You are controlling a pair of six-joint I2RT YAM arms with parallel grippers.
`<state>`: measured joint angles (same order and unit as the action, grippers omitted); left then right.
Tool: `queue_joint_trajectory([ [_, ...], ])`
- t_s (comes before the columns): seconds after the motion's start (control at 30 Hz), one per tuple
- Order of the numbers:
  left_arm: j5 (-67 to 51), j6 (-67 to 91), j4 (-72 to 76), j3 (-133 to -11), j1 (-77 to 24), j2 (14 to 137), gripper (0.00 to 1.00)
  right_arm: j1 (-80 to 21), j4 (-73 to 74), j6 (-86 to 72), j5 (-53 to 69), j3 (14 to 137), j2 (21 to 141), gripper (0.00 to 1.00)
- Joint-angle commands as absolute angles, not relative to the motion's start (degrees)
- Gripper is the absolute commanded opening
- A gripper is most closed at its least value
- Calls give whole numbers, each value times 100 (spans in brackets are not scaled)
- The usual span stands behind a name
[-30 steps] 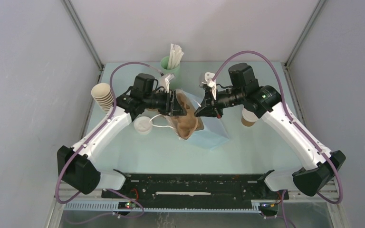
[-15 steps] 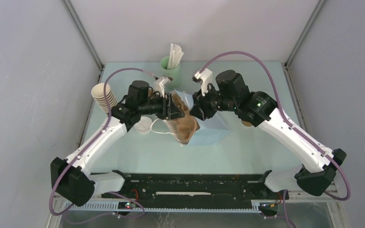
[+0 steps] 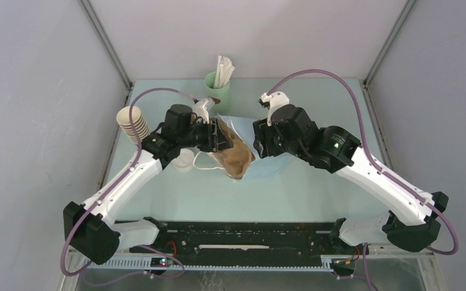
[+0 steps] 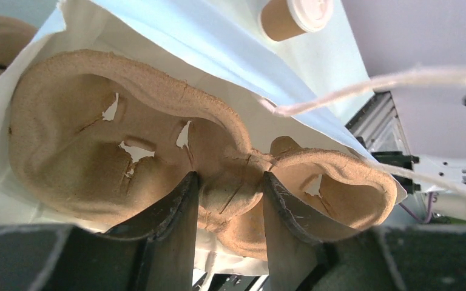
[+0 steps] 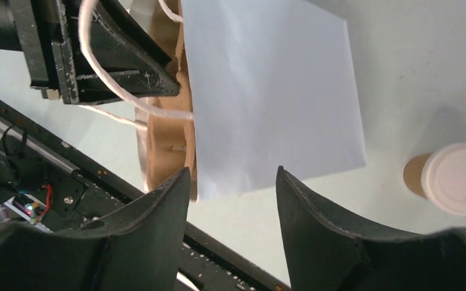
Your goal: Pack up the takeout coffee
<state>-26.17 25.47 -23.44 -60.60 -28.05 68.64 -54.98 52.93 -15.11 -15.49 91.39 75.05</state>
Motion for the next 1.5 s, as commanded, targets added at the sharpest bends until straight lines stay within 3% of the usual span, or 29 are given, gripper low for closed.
queue_joint_trajectory([
  [0.0, -1909, 2627, -2483, -6526, -2887, 6941, 0, -5702, 5262, -2509, -2180, 8914, 7102, 61],
  [0.33, -1919, 2627, -2512, -6885, -2935, 7212, 0, -5713, 4721, -3193, -2074, 8336, 7009, 60],
  [0.53, -1895, 2609, -2506, -7018, -2936, 7272, 0, -5746, 4776, -2864, -2606, 8558, 7258, 45],
  [0.8, -1858, 2560, -2673, -7290, -2944, 7473, 0, -5805, 4896, -2771, -2830, 8820, 7668, 45],
  [1.0, -1788, 2622, -2681, -7382, -2962, 7502, 0, -5979, 5518, -3196, -3713, 9011, 7897, 49],
  [1.13, -1688, 2650, -2689, -7350, -2979, 7439, 0, -6060, 5788, -3508, -4091, 9078, 7939, 45],
  [1.47, -1091, 2691, -2823, -7331, -3070, 7387, 0, -6184, 5854, -3752, -4101, 8908, 7783, 46],
])
